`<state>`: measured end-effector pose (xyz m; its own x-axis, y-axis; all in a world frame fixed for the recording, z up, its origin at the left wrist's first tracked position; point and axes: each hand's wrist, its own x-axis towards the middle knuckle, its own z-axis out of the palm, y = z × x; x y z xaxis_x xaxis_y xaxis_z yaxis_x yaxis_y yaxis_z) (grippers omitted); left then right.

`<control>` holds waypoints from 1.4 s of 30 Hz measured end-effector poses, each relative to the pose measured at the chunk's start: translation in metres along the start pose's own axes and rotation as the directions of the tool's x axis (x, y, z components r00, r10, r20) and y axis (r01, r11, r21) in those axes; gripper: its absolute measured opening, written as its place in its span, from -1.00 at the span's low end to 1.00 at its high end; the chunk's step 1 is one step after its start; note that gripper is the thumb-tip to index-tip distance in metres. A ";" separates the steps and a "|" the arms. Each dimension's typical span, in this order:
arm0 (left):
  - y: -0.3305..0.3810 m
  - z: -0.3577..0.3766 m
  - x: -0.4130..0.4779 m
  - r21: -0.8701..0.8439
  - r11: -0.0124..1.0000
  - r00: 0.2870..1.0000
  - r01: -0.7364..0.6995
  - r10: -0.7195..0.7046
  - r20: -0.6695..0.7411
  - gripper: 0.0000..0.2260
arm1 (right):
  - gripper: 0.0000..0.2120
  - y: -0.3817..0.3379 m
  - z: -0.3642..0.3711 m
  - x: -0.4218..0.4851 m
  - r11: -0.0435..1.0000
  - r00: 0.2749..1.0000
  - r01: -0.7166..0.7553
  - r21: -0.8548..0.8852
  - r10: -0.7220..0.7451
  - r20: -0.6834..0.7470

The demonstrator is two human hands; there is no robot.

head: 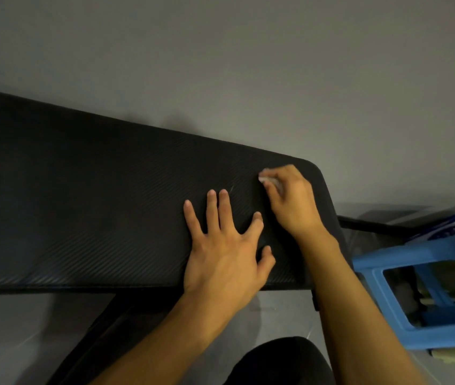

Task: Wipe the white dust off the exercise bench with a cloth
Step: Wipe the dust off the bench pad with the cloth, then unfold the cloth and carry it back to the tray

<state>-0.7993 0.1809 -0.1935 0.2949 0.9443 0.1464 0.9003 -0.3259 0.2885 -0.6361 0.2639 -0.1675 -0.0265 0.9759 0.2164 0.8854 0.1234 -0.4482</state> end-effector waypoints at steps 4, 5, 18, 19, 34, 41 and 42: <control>-0.003 0.000 -0.002 0.001 1.000 1.000 0.000 0.000 0.004 -0.45 | -0.76 -0.007 0.015 0.029 0.997 0.997 -0.070 -0.017 0.069 -0.040; -0.004 0.000 -0.002 -0.004 1.000 1.000 0.000 0.000 0.007 -0.45 | -0.76 -0.008 0.013 0.026 0.997 0.997 -0.072 0.021 0.073 -0.036; 0.001 0.004 -0.003 -0.022 0.999 0.998 0.049 -0.048 0.042 -0.44 | -0.64 -0.012 -0.022 -0.031 0.477 0.916 -0.278 0.834 0.394 0.081; 0.001 0.001 -0.003 -0.019 0.998 0.996 0.057 -0.055 0.067 -0.44 | -0.62 -0.017 -0.023 -0.033 0.420 0.900 -0.307 0.854 0.419 0.117; -0.036 -0.123 0.039 -0.673 0.317 0.735 0.668 -0.142 0.663 -0.73 | -0.42 -0.142 -0.136 -0.052 0.172 0.772 -0.510 0.843 0.524 0.360; -0.009 -0.305 0.054 -0.818 -0.010 0.811 0.575 0.134 0.569 -0.66 | -0.38 -0.232 -0.240 -0.053 0.357 0.847 -0.504 0.786 0.381 0.370; -0.002 -0.329 0.054 -0.837 0.009 0.829 0.546 0.134 0.542 -0.68 | -0.37 -0.247 -0.256 -0.052 0.372 0.855 -0.487 0.790 0.388 0.344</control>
<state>-0.8901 0.2171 0.1252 0.5392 0.7646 -0.3531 -0.0992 0.4740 0.8749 -0.7344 0.1372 0.1540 0.1608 0.9442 -0.2874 -0.0246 -0.2873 -0.9575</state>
